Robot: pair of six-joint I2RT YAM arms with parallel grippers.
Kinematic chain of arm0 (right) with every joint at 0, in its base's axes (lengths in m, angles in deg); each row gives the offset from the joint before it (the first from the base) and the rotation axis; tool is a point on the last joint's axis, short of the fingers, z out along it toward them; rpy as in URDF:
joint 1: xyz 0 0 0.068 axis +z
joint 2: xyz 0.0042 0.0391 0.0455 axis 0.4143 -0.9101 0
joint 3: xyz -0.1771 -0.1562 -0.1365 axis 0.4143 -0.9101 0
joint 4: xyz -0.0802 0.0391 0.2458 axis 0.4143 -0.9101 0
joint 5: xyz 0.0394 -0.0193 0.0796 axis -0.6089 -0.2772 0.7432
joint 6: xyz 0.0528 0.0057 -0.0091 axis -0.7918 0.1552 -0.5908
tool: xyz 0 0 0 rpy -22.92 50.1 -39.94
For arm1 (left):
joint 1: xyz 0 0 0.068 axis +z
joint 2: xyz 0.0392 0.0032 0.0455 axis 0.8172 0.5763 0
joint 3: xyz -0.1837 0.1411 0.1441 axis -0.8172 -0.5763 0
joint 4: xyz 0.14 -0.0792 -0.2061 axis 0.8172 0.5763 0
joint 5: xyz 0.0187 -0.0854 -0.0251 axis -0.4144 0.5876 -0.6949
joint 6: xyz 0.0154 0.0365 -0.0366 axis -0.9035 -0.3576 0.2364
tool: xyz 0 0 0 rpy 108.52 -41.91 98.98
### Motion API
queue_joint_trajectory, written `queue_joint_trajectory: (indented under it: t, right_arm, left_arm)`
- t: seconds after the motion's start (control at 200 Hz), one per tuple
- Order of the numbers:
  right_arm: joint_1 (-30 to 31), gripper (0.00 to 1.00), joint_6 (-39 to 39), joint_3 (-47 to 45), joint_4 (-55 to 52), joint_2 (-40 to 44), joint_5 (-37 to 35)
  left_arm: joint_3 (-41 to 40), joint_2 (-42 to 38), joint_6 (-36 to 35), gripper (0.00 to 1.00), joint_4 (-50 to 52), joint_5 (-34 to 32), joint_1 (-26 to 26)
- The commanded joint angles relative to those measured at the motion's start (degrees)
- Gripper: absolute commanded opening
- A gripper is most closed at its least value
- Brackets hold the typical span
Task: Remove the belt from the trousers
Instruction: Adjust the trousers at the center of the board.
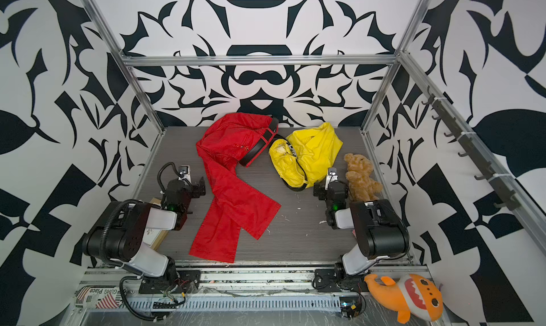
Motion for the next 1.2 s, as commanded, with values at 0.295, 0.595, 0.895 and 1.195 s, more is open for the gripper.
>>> queue_joint_trajectory:
  t: [0.295, 0.595, 0.895, 1.195]
  right_arm:
    - [-0.35, 0.99, -0.51, 1.49, 0.6, 1.04, 2.64]
    - [-0.37, 0.99, -0.51, 1.5, 0.57, 1.04, 2.73]
    - [-0.15, 0.99, 0.06, 1.67, 0.83, 0.87, 4.81]
    - [-0.14, 0.99, 1.77, 0.26, 3.0, 1.21, 7.8]
  left_arm:
    - [0.99, -0.04, 0.39, 0.99, -0.63, -0.27, 0.16]
    - [1.05, -0.01, 0.36, 0.99, -0.63, -0.27, 0.11]
    - [0.39, -0.43, 0.07, 0.99, -2.04, -1.31, -0.31]
    - [6.66, -11.94, -8.46, 0.99, 15.12, -10.61, -10.14]
